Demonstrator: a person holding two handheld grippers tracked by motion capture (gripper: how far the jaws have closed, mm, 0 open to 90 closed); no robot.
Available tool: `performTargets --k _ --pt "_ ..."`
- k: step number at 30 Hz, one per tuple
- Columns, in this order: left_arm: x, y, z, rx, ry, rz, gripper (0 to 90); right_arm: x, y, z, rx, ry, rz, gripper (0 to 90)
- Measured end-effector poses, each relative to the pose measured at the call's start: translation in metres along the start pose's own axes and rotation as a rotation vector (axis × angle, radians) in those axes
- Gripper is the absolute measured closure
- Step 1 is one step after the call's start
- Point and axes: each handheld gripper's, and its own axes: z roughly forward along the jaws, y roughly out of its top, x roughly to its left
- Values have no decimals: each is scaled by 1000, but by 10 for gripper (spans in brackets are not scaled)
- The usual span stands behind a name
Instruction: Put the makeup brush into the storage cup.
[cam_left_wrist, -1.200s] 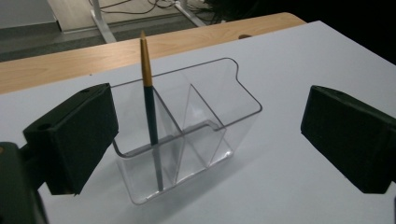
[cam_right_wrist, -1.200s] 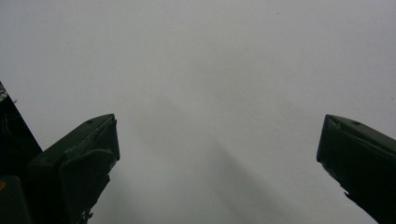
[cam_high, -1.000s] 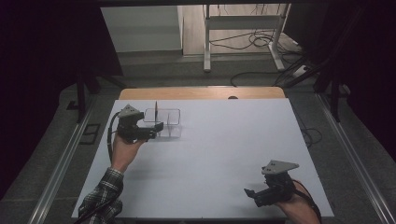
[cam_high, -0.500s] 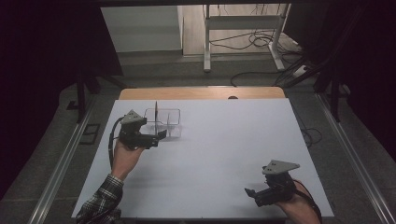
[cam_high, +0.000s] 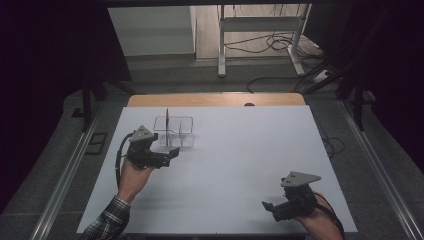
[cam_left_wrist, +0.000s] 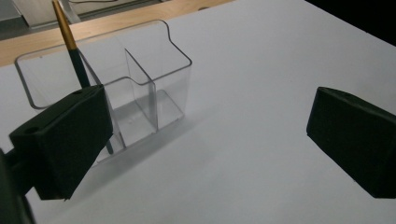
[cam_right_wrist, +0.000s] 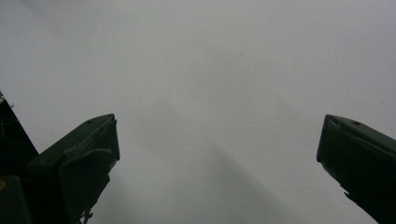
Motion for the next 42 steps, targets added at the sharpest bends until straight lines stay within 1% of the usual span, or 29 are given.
performTargets --k 2,6,12,22,42 --pt "-2 -2 0 -1 3 10 1 0 0 0 -1 -1 2 0" --pt "-6 -6 -1 -6 -5 12 0 0 0 0 -4 -3 5 0" --pt "-11 -9 -3 2 -12 16 0 -1 0 -1 -6 -5 7 0" --pt "-18 -18 -9 23 -18 18 0 -1 0 -2 -15 -16 9 0" --pt "-32 -33 -26 34 -29 19 0 -1 0 -5 -31 -24 12 0"
